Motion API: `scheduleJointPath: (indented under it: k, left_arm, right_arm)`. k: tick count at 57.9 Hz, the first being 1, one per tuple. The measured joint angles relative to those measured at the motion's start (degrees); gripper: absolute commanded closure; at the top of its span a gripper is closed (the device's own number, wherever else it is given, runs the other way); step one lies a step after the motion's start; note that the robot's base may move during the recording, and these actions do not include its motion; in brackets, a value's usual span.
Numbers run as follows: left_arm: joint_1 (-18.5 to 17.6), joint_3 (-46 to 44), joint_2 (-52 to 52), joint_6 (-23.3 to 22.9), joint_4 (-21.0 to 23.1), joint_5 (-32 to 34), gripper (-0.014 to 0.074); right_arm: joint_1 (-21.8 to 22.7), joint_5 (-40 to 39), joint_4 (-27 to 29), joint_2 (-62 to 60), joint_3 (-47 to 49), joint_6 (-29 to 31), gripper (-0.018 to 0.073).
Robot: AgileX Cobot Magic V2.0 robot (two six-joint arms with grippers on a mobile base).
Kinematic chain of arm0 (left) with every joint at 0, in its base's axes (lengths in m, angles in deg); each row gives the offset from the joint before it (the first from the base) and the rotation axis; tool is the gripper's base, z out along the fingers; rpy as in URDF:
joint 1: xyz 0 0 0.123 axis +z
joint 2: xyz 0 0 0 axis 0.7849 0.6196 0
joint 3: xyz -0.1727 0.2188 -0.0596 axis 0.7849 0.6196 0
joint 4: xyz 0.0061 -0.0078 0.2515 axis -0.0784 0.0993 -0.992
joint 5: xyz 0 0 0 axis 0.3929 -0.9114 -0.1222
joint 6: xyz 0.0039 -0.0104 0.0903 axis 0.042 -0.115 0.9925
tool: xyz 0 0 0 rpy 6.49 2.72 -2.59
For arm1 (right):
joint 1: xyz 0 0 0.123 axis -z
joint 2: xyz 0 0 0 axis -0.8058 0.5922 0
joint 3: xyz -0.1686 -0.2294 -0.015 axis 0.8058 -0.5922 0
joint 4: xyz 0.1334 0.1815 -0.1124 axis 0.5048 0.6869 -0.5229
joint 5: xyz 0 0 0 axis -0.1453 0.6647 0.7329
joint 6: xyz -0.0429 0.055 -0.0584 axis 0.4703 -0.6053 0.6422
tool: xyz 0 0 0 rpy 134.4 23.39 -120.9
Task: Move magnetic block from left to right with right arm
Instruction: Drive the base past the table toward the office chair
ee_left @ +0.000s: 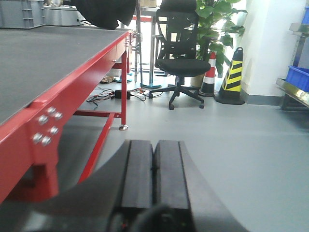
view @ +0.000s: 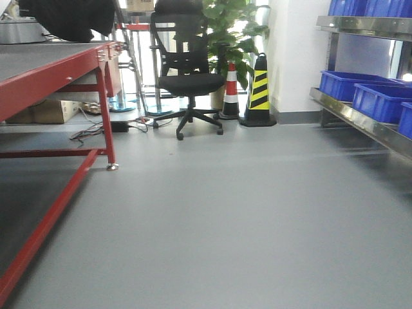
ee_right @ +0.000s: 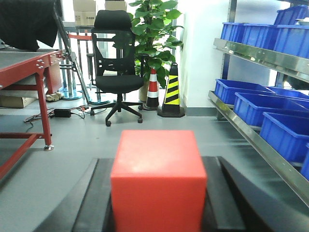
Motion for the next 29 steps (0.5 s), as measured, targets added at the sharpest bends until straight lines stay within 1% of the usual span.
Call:
scheduleJointPath:
  k: [29]
  left_arm:
    - [0.0,0.0,0.0,0.0,0.0,0.0,0.0722]
  right_arm:
    - [0.0,0.0,0.0,0.0,0.0,0.0,0.0232]
